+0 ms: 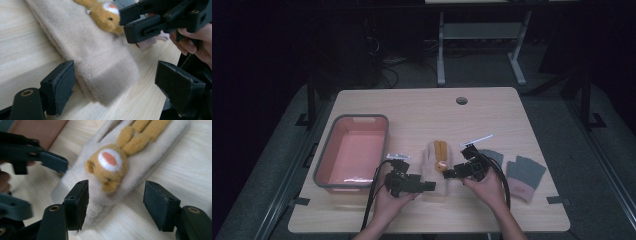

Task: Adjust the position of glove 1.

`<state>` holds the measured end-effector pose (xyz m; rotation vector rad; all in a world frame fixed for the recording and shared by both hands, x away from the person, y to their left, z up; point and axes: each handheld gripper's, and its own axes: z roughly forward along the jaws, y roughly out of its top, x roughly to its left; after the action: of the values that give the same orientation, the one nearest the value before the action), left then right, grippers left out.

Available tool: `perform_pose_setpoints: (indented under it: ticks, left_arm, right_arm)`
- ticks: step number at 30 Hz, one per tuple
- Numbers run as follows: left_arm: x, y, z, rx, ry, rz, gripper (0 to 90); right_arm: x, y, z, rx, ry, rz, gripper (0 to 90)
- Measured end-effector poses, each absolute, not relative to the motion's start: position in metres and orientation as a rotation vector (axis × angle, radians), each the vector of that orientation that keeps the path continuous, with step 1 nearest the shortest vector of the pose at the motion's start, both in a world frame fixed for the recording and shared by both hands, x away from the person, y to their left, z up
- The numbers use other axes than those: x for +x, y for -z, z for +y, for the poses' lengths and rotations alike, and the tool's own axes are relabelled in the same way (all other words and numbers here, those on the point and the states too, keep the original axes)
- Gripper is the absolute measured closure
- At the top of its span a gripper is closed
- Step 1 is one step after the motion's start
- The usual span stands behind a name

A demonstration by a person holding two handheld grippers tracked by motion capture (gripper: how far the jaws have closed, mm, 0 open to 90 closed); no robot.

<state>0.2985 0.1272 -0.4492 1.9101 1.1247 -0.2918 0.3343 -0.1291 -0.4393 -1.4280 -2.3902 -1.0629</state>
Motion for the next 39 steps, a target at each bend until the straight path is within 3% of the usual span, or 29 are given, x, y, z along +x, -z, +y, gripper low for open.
perform_pose_setpoints:
  ticks: [14, 20, 26, 39]
  left_arm:
    - [0.305, 0.461, 0.125, 1.902, 0.382, 1.176, 16.5]
    - [0.305, 0.464, 0.124, 1.895, 0.41, 1.223, 24.1]
    - [0.31, 0.467, 0.127, 1.877, 0.41, 1.269, 39.2]
    - [0.314, 0.469, 0.127, 1.901, 0.437, 1.276, 56.7]
  right_arm:
    - [0.331, 0.459, -0.126, -1.527, 1.083, -2.276, 42.9]
    - [0.329, 0.465, -0.13, -1.561, 1.133, -2.214, 45.2]
    - [0.328, 0.467, -0.127, -1.571, 1.155, -2.189, 46.7]
    - [0.324, 0.474, -0.122, -1.597, 1.213, -2.114, 60.7]
